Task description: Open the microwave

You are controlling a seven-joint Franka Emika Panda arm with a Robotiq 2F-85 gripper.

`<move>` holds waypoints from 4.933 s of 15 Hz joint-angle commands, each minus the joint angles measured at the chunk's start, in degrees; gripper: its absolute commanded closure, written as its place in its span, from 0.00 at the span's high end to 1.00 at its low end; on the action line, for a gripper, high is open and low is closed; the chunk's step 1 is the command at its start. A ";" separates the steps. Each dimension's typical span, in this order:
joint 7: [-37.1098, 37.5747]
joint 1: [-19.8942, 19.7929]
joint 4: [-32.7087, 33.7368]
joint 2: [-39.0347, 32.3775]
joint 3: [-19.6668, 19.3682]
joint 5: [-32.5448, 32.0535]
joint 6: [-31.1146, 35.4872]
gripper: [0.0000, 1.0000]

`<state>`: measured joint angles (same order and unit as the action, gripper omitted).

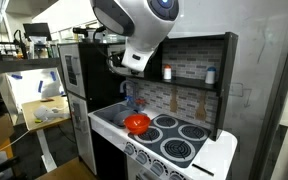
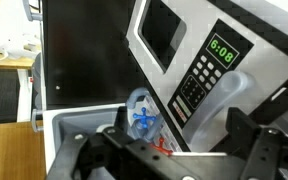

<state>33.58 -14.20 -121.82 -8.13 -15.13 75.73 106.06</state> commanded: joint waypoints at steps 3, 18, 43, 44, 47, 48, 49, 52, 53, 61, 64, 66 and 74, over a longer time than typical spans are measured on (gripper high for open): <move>-0.72 0.32 2.87 -1.72 0.58 1.35 -0.79 1.00; 3.24 -0.10 -1.55 0.54 -0.02 0.33 -7.96 1.00; -0.38 0.90 -16.53 10.85 1.76 22.59 6.35 1.00; -0.28 0.85 -16.55 10.72 1.71 22.54 6.21 1.00; -0.04 0.62 -17.37 10.67 1.44 22.67 6.12 1.00; 0.01 0.52 -17.65 10.54 1.31 22.64 6.07 1.00; 0.01 0.44 -17.95 10.46 1.18 22.68 6.13 1.00; -0.36 0.00 -18.67 10.10 0.52 23.07 6.54 1.00; -0.51 -0.19 -18.69 9.88 0.29 23.18 6.63 1.00; -1.82 -0.40 -14.84 6.34 -0.57 23.75 5.95 1.00; -1.35 -0.30 -12.00 4.37 -0.43 23.01 4.35 1.00; -1.19 -0.02 -9.85 3.01 -0.04 22.62 3.04 1.00; 3.16 -0.18 -2.77 -2.81 0.60 14.34 -11.50 1.00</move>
<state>34.39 -13.43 -127.40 -8.39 -14.36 93.54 99.79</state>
